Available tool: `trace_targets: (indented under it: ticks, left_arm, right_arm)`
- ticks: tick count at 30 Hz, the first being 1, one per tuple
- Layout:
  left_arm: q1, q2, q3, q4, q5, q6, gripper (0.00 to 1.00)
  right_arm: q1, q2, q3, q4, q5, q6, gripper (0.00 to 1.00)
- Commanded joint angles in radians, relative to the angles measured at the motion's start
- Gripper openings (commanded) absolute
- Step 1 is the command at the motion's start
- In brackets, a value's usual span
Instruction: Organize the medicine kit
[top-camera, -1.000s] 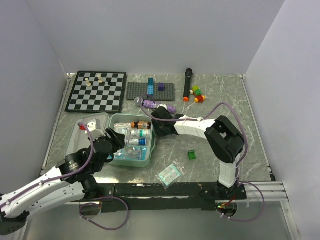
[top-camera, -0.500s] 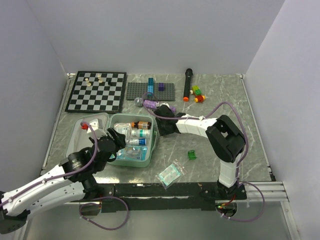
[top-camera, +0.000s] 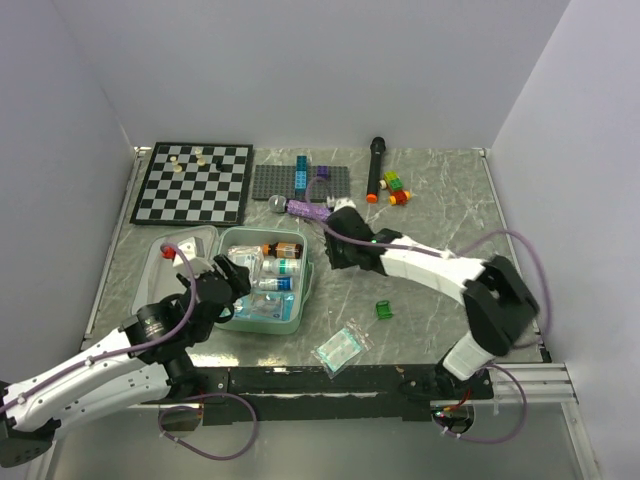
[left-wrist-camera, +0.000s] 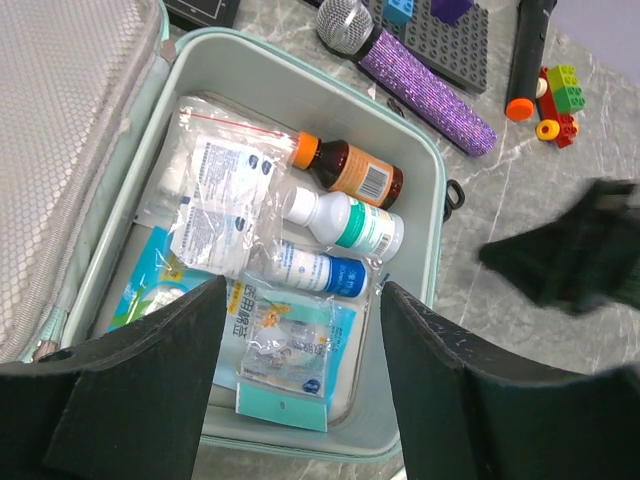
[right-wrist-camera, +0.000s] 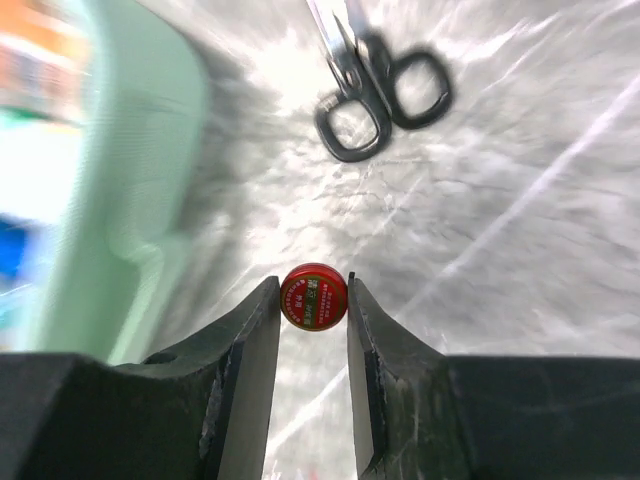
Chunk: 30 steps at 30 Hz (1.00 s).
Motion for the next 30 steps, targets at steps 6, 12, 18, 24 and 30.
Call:
trace_targets:
  ticks: [6,12,18,24,30]
  left_arm:
    - [0.003,-0.044,0.027,0.028,-0.073,0.0,0.67]
    - [0.003,-0.05,0.029,0.012,-0.085,-0.018,0.68]
    - [0.003,-0.078,0.038,-0.05,-0.105,-0.052,0.67]
    - [0.003,-0.127,0.029,-0.08,-0.121,-0.073,0.68]
    - [0.003,-0.135,0.029,-0.11,-0.13,-0.093,0.67]
  right_arm:
    - [0.153,-0.241,0.066,0.003,-0.055,-0.106,0.25]
    - [0.293,-0.062,0.227,-0.034,-0.147,-0.142,0.25]
    - [0.333,0.139,0.377,-0.078,-0.187,-0.127,0.24]
    - [0.336,0.274,0.514,-0.156,-0.189,-0.127,0.25]
    - [0.336,0.322,0.569,-0.187,-0.196,-0.113,0.52]
